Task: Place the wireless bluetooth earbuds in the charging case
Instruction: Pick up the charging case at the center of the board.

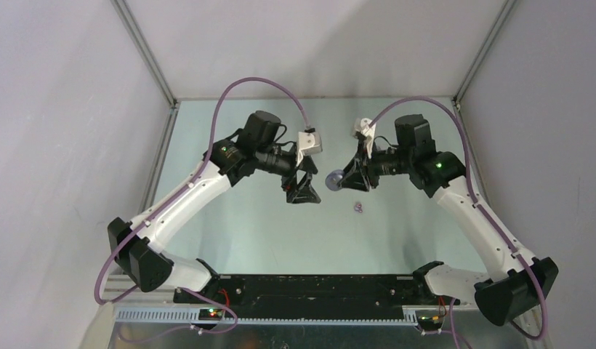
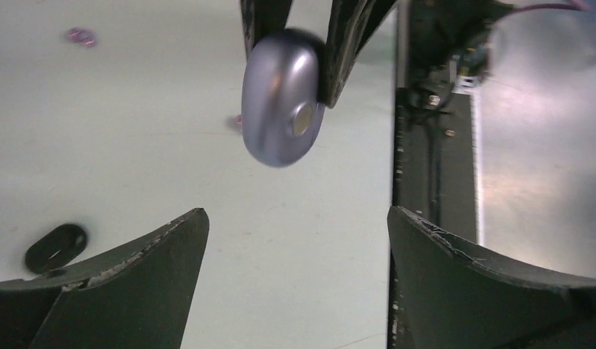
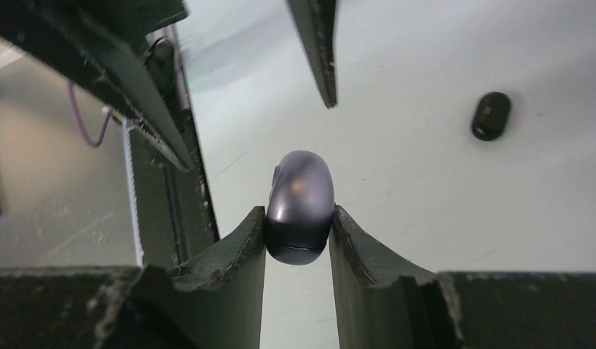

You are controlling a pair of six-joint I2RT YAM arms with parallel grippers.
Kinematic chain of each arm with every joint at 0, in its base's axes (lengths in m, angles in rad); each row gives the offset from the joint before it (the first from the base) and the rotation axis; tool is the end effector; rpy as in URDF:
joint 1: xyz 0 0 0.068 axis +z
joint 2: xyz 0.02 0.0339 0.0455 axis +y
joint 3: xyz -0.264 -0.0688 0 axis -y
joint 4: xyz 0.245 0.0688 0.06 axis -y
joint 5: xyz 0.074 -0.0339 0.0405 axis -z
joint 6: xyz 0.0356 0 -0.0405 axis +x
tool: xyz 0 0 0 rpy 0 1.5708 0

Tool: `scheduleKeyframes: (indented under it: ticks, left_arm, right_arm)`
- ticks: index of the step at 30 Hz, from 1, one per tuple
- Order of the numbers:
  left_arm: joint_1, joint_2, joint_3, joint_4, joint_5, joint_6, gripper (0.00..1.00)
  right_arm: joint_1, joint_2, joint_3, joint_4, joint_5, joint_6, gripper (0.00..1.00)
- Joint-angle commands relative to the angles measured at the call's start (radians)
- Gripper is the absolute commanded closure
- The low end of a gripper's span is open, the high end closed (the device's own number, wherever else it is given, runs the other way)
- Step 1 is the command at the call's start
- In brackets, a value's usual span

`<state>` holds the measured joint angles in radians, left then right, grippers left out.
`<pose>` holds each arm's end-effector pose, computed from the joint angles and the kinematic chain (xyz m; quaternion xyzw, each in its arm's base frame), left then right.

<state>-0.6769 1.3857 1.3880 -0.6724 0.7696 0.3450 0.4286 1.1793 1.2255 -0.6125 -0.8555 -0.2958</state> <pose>0.2139 -0.2037 0.3717 0.5506 0.6480 -0.3999 0.3421 0.2102 0.1256 0.3765 -0.4693 0.6750 0.3919 0.4129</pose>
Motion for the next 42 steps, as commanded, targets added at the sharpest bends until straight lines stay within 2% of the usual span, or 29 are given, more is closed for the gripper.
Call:
scheduleKeyframes:
  ticks: [1,7,15,21,24,29,33,37,40,42]
  left_arm:
    - [-0.04,0.005,0.041,-0.066,0.146,0.062,0.01]
    - [-0.072,0.017,0.034,-0.08,0.147,0.08,0.01]
    - [-0.087,0.021,0.017,-0.056,0.11,0.074,0.02]
    - [-0.112,-0.025,0.039,-0.028,-0.05,0.065,0.01]
    - [-0.112,-0.081,0.045,0.011,-0.185,0.033,0.01]
    - [-0.103,-0.118,0.095,-0.031,-0.369,0.056,0.01]
    - [-0.101,-0.132,0.05,-0.051,-0.347,0.107,0.01]
    - [-0.114,-0.138,-0.031,0.064,-0.266,0.045,0.01]
    - [-0.134,-0.142,-0.064,0.142,-0.298,0.024,0.01]
    - [-0.135,-0.141,-0.064,0.118,-0.306,0.057,0.01]
  right_arm:
    - [0.051,-0.015,0.04,-0.133,-0.105,-0.175,0.88]
    - [0.104,-0.003,0.039,-0.143,-0.081,-0.187,0.88]
    - [0.084,-0.06,0.0,-0.124,-0.071,-0.19,0.88]
    - [0.024,-0.098,-0.017,-0.117,-0.09,-0.186,0.88]
    - [-0.037,-0.122,-0.016,-0.106,-0.126,-0.169,0.88]
    - [-0.085,-0.164,-0.016,-0.041,-0.135,-0.108,0.88]
    - [-0.071,-0.159,0.026,-0.031,-0.101,-0.098,0.87]
    - [-0.053,-0.146,0.058,-0.002,-0.084,-0.085,0.87]
    - [-0.03,-0.137,0.052,-0.019,-0.065,-0.099,0.86]
    - [-0.023,-0.138,0.031,-0.026,-0.069,-0.106,0.86]
